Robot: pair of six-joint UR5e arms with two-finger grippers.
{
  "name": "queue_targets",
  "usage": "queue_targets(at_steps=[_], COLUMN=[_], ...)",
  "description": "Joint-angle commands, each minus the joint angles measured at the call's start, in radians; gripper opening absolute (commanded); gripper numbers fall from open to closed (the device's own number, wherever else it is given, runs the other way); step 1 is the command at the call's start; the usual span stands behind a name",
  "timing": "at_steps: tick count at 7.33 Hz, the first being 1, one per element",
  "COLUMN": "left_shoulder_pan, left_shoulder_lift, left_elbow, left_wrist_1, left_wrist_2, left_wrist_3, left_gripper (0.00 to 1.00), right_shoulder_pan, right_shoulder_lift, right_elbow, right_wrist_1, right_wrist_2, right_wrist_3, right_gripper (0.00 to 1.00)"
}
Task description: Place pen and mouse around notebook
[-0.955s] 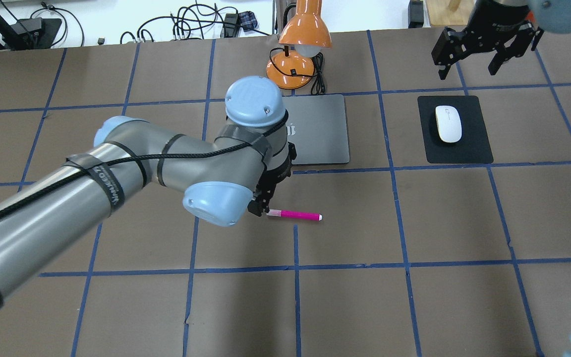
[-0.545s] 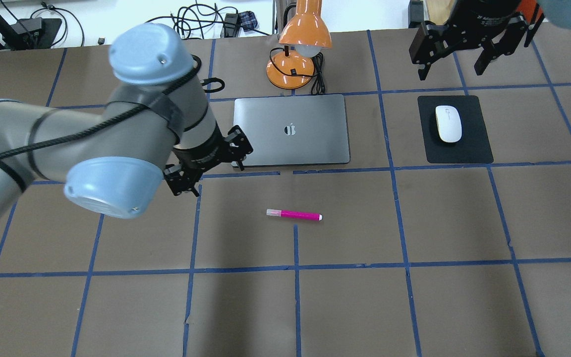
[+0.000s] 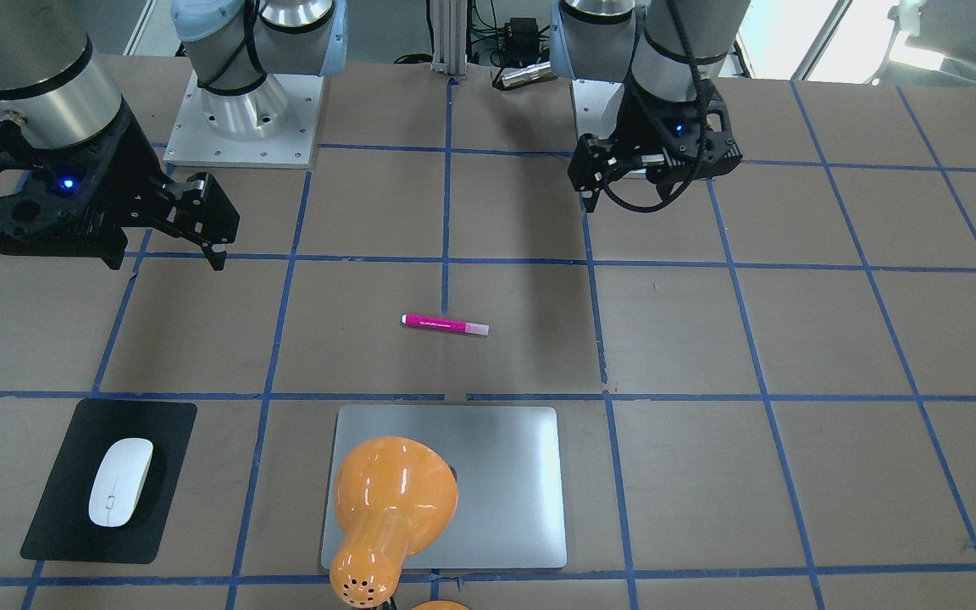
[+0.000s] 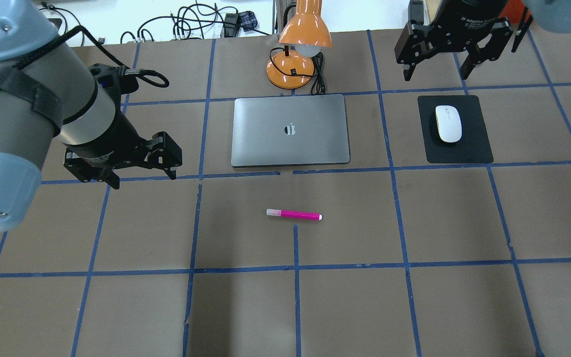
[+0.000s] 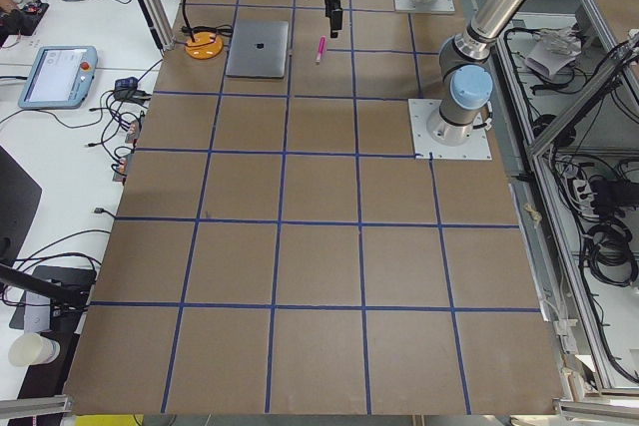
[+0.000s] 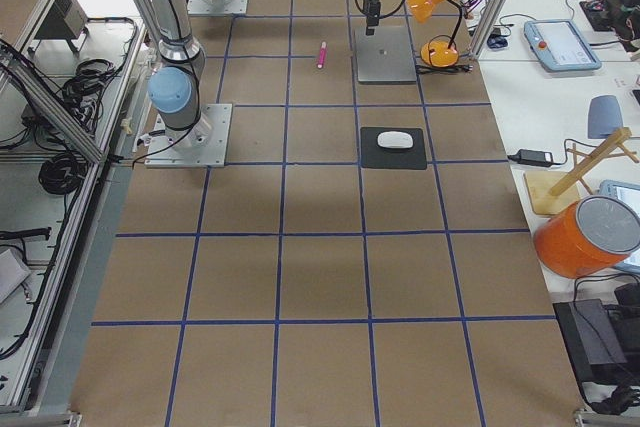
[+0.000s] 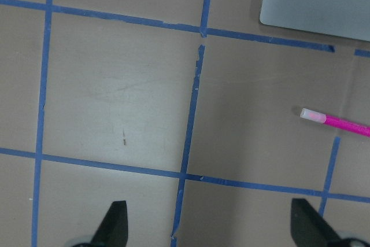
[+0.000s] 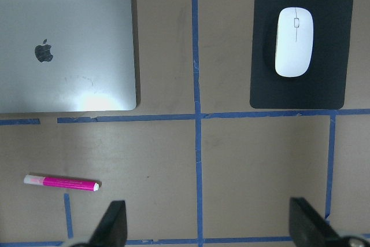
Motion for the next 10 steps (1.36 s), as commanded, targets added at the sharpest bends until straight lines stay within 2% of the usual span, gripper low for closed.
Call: queue_targets(at_steps=[1,2,3,4,5,6,10], left_shoulder_pan=[0.021,0.032,0.051,0.052,0.044,0.041,0.042], left_shoulder_lift=[0.014,0.005,-0.042,-0.109,-0.145,-0.168,-0.17], left_elbow=[0.003,0.014,0.085,0.171,0.207,0.227,0.213], left_wrist_1=[-0.006,0.011,-0.002,-0.072,-0.081,-0.034,0.014], left_wrist_2=[0.0,0.002,0.005,0.002,0.0,-0.002,-0.002], left_wrist_3=[0.021,0.024,-0.037,-0.098,-0.082,-0.041,0.025], left_gripper=[1.0,1.0,1.0,1.0,1.0,1.0,1.0], right_shoulder_pan=[0.001,0.001,0.002,0.002,0.002,0.002,0.002], right_shoulder_lift=[-0.002,-0.002,-0.005,-0.002,-0.002,-0.002,0.003], right_elbow=[0.0,0.0,0.001,0.003,0.003,0.001,0.004], right_wrist_1=[-0.001,0.0,-0.006,-0.015,-0.014,-0.014,-0.015], right_wrist_2=[0.012,0.013,0.005,0.011,0.011,0.011,0.013], right_wrist_3=[0.005,0.005,0.0,0.005,0.005,0.005,0.005], right_gripper=[1.0,1.0,1.0,1.0,1.0,1.0,1.0])
